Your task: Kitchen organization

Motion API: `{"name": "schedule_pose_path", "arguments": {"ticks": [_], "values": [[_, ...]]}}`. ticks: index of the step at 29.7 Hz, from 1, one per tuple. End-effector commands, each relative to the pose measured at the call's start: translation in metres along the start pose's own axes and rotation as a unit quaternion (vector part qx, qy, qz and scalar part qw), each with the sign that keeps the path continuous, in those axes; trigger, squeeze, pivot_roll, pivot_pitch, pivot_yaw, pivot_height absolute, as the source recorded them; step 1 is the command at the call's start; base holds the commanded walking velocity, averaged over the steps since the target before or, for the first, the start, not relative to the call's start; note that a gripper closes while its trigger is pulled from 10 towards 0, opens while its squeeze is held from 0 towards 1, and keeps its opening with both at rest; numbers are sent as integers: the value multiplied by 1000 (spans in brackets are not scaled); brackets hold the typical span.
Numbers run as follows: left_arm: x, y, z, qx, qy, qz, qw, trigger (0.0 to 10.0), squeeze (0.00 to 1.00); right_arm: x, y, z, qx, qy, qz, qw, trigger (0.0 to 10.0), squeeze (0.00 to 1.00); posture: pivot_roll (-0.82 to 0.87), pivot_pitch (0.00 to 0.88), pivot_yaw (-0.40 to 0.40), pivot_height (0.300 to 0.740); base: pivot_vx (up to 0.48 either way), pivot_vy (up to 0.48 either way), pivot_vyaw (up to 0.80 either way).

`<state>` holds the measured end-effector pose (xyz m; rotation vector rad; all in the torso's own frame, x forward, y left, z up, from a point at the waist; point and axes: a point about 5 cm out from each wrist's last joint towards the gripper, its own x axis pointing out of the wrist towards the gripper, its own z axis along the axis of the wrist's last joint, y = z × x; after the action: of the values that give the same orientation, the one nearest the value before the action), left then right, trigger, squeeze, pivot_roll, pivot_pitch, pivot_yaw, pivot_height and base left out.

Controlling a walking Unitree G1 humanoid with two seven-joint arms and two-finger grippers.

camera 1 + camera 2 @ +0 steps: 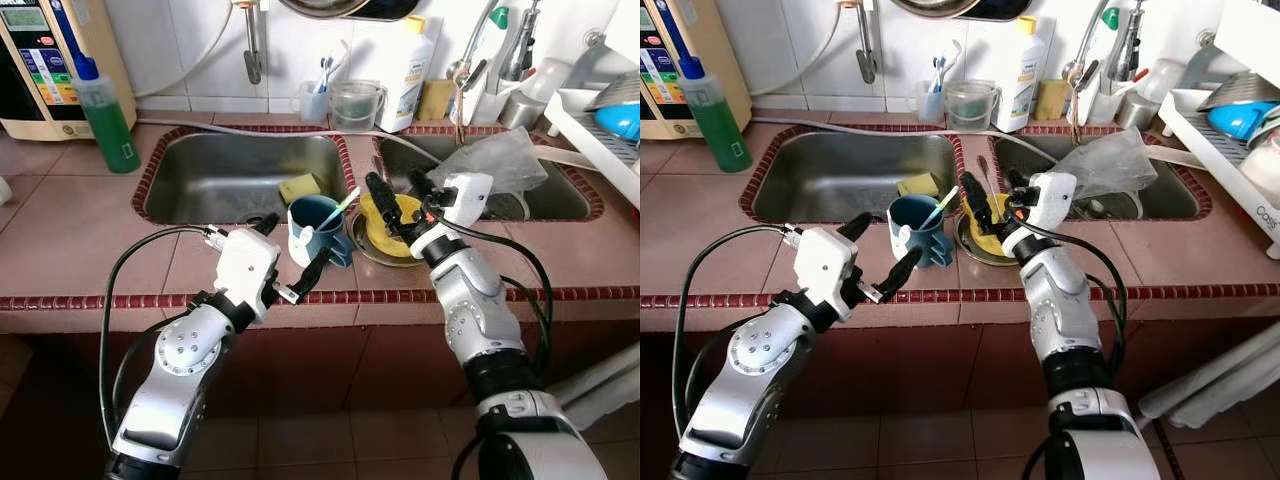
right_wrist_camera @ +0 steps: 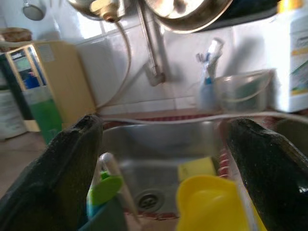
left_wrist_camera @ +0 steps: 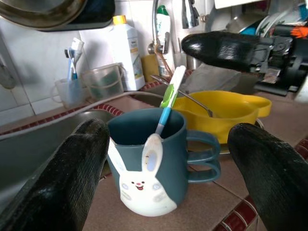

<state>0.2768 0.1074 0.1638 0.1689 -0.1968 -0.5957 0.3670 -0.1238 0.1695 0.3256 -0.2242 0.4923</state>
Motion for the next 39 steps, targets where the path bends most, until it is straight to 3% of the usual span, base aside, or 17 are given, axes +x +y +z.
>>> {"name": "schedule_pose_path", "arguments": {"ticks": [1, 9, 14, 15, 16, 17, 18, 19, 20, 39], "values": [[-1, -1, 7, 7, -14, -6, 1000, 10000, 0, 5, 2, 3, 6, 3, 13, 1000, 10000, 0, -2, 61, -33, 740, 0, 0, 0], [-1, -4, 10, 0, -21, -7, 1000, 10000, 0, 16, 11, 0, -5, 21, 53, 998, 10000, 0, 12, 61, -43, 740, 0, 0, 0], [-2, -6, 11, -2, -24, -3, 1000, 10000, 0, 19, 8, -6, -17, 47, 42, 998, 10000, 0, 19, 62, -51, 740, 0, 0, 0], [-1, -6, 11, -4, -25, 0, 1000, 10000, 0, 18, 7, -8, -18, 55, 40, 998, 6510, 0, 19, 62, -51, 740, 0, 0, 0], [-1, -6, 11, -4, -25, 0, 1000, 10000, 0, 18, 7, -8, -18, 55, 40, 998, 6510, 0, 19, 62, -51, 740, 0, 0, 0], [-2, -7, 12, -3, -25, 2, 1000, 10000, 0, 18, 7, -10, -19, 59, 39, 997, 5490, 0, 20, 63, -56, 740, 0, 0, 0], [-2, -7, 12, -4, -25, 2, 1000, 10000, 0, 17, 6, -12, -17, 64, 35, 997, 1490, 0, 20, 63, -57, 740, 0, 0, 0], [-2, -7, 12, -4, -26, 3, 1000, 10000, 0, 16, 4, -13, -17, 69, 29, 997, 1176, 0, 19, 64, -58, 740, 0, 0, 0], [-2, -7, 12, -5, -26, 3, 1000, 10000, 0, 16, 5, -14, -15, 69, 35, 997, 0, 0, 18, 64, -58, 740, 0, 0, 0], [1, -12, 13, -8, -31, -3, 999, 10000, 0, 15, 12, -15, -15, 52, 68, 996, 0, 0, 14, 56, -58, 740, 0, 0, 0]]}}
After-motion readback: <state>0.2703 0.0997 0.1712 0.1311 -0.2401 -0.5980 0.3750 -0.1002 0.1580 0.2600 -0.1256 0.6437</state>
